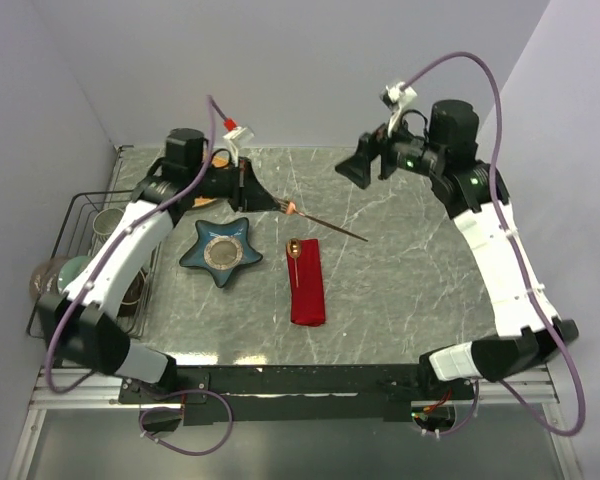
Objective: Fold the napkin into a case and place the utensils inside
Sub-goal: Pass from the left arm to the right
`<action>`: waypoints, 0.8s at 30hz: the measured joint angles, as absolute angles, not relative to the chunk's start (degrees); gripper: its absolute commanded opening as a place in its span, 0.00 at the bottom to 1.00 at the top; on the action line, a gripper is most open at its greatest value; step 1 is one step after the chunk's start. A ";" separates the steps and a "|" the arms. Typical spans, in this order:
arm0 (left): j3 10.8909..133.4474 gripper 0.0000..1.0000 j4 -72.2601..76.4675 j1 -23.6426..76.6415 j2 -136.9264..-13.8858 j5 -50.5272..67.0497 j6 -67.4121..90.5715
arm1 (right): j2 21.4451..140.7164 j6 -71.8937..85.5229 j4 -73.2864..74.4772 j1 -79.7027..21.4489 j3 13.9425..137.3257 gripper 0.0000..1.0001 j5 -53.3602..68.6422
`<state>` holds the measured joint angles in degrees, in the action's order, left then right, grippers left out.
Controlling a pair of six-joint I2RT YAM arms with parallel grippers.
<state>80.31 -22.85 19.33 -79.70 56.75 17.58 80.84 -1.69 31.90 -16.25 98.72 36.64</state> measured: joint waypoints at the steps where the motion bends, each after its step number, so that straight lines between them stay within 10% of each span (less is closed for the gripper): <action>1: 80.97 0.01 -24.62 19.33 -81.49 56.45 17.76 | 79.31 -4.67 33.15 -16.25 97.60 0.85 36.21; 10: 81.89 0.01 -34.96 19.88 -90.61 51.20 22.68 | 82.21 -27.42 54.81 -27.07 101.23 0.45 32.67; 24: 84.14 0.01 -41.89 22.46 -97.54 48.34 25.63 | 94.89 -28.38 68.66 -38.02 102.89 0.38 29.95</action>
<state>84.14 -41.89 22.46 -97.54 48.34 25.63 94.89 -28.38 68.66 -38.02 102.89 29.95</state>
